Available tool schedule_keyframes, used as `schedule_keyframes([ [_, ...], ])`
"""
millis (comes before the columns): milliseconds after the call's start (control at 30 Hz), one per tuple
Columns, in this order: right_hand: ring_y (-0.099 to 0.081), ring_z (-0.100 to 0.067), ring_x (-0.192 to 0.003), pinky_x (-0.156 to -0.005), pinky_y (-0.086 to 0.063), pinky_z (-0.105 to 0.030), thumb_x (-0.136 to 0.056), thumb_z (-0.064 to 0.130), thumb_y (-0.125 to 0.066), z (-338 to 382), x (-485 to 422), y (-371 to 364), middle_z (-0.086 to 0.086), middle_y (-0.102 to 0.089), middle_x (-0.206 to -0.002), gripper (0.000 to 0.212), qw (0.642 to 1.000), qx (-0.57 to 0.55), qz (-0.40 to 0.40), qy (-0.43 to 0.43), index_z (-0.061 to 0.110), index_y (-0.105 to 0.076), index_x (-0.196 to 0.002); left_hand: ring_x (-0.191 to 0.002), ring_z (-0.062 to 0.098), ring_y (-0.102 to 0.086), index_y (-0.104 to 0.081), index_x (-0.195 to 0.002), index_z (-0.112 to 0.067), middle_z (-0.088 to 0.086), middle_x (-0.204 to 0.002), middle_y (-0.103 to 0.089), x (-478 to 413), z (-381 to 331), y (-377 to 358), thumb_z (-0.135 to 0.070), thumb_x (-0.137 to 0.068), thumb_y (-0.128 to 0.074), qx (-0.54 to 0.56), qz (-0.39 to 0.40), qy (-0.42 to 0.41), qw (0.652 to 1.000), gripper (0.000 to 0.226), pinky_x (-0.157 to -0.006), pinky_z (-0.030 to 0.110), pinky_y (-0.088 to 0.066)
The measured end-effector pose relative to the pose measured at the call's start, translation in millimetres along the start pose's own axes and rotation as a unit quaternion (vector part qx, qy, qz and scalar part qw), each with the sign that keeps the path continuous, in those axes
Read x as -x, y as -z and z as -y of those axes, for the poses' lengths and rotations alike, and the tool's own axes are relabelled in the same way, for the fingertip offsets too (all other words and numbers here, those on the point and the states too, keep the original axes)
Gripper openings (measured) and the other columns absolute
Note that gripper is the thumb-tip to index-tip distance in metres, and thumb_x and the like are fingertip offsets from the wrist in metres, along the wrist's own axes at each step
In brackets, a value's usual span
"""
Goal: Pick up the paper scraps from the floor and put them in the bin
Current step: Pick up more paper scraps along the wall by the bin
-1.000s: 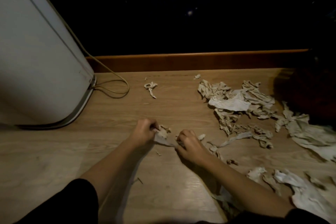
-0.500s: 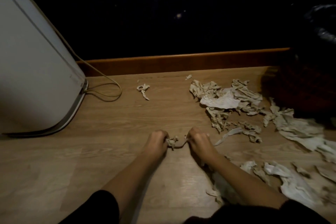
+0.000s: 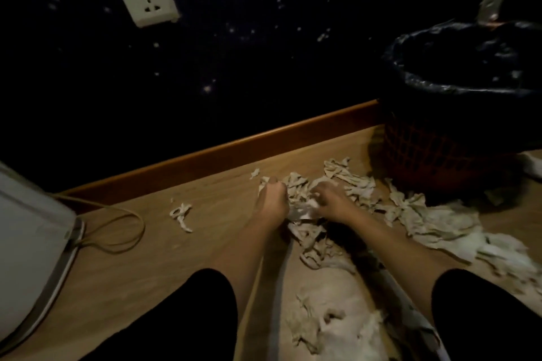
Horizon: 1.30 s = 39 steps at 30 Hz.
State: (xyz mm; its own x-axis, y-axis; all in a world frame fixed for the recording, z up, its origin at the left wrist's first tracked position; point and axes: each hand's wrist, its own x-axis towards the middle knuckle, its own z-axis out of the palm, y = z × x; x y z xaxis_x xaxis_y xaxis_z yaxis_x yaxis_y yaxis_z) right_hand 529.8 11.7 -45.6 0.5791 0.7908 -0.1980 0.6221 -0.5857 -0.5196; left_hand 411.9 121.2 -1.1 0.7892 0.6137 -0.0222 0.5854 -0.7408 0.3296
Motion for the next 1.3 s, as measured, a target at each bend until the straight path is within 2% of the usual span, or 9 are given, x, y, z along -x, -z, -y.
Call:
schedule_keyframes([
  [133,-0.012,-0.038,-0.141,-0.111,-0.024,-0.054,-0.073,0.054,-0.067,8.8,17.2,-34.1,-0.003,-0.015,-0.156,0.083,0.996,0.061,0.067,-0.014,0.029,-0.027,-0.141,-0.094,0.025,-0.053,-0.06,-0.09,-0.01,0.012,-0.112,-0.052,-11.0,20.5,-12.9,0.001,-0.079,-0.063,-0.045,0.047,-0.012,0.998,0.016,-0.081,0.036,-0.053],
  [300,-0.043,-0.036,-0.112,-0.088,-0.042,-0.04,-0.082,0.008,-0.059,5.3,33.5,-60.7,-0.015,-0.054,-0.119,0.025,0.992,0.075,-0.068,0.078,0.009,-0.059,-0.107,-0.121,0.036,-0.046,-0.042,-0.13,-0.019,0.015,-0.14,-0.037,-34.5,31.8,-31.4,0.007,-0.077,-0.058,-0.039,0.079,-0.028,0.996,0.061,-0.095,0.045,-0.05],
  [400,-0.056,-0.034,-0.094,-0.07,-0.044,-0.034,-0.077,-0.005,-0.053,-7.0,17.8,-45.2,-0.017,-0.061,-0.094,0.017,0.994,0.036,-0.059,0.08,0.007,-0.062,-0.084,-0.126,0.039,-0.043,-0.033,-0.14,-0.022,0.019,-0.142,-0.037,-55.4,27.0,-34.7,0.007,-0.076,-0.058,-0.035,0.131,-0.02,0.991,0.074,-0.099,0.046,-0.047],
  [567,-0.044,-0.03,-0.107,-0.08,-0.044,-0.041,-0.082,-0.001,-0.052,-18.0,-3.8,0.0,-0.008,-0.058,-0.112,0.028,0.979,0.064,-0.188,0.045,0.018,-0.057,-0.102,-0.088,0.031,-0.06,-0.059,-0.077,-0.008,0.023,-0.096,-0.067,-59.6,4.4,-42.3,0.004,-0.077,-0.055,0.025,0.117,-0.024,0.993,0.012,-0.071,0.037,-0.048],
  [667,-0.02,-0.037,-0.132,-0.099,-0.035,-0.059,-0.087,0.014,-0.056,-29.2,-14.7,8.5,-0.004,-0.033,-0.145,0.056,0.989,0.109,-0.069,-0.068,0.037,-0.033,-0.132,-0.084,0.033,-0.061,-0.062,-0.078,-0.001,0.024,-0.089,-0.066,-51.9,-8.1,-50.2,0.009,-0.075,-0.051,0.074,0.086,-0.016,0.993,0.015,-0.068,0.04,-0.049],
  [733,-0.003,-0.04,-0.14,-0.102,-0.024,-0.068,-0.09,0.023,-0.053,-30.8,-16.9,1.9,0.0,-0.008,-0.156,0.066,0.986,0.104,0.05,-0.124,0.047,-0.016,-0.138,-0.082,0.032,-0.061,-0.063,-0.079,-0.001,0.021,-0.085,-0.066,-45.4,-10.3,-53.2,0.009,-0.076,-0.052,0.085,0.068,-0.005,0.994,0.015,-0.068,0.039,-0.049],
  [800,0.002,-0.039,-0.141,-0.103,-0.018,-0.069,-0.091,0.021,-0.051,-24.6,-11.4,-11.1,0.0,0.0,-0.158,0.065,0.983,0.112,0.068,-0.131,0.046,-0.015,-0.139,-0.081,0.029,-0.06,-0.063,-0.081,-0.003,0.017,-0.085,-0.065,-38.8,-7.6,-54.2,0.006,-0.077,-0.054,0.065,0.073,0.003,0.995,0.013,-0.065,0.035,-0.045],
  [1033,-0.034,-0.038,-0.121,-0.088,-0.041,-0.042,-0.084,0.004,-0.051,-15.9,42.8,-55.4,-0.013,-0.045,-0.126,0.035,0.992,0.06,-0.111,-0.013,0.02,-0.049,-0.114,-0.095,0.034,-0.062,-0.066,-0.088,0.0,0.021,-0.098,-0.069,-9.1,7.9,-47.3,0.004,-0.074,-0.054,0.038,0.099,-0.01,0.994,0.019,-0.078,0.038,-0.051],
  [1300,-0.05,-0.04,-0.099,-0.075,-0.039,-0.039,-0.075,-0.011,-0.047,-15.5,55.5,42.9,-0.018,-0.054,-0.105,0.034,0.978,0.034,-0.203,0.038,0.012,-0.058,-0.097,-0.082,0.029,-0.066,-0.067,-0.084,-0.005,0.012,-0.079,-0.067,-24.9,-61.7,26.9,0.009,-0.074,-0.056,0.077,0.026,-0.119,0.99,0.021,-0.066,0.037,-0.053],
])
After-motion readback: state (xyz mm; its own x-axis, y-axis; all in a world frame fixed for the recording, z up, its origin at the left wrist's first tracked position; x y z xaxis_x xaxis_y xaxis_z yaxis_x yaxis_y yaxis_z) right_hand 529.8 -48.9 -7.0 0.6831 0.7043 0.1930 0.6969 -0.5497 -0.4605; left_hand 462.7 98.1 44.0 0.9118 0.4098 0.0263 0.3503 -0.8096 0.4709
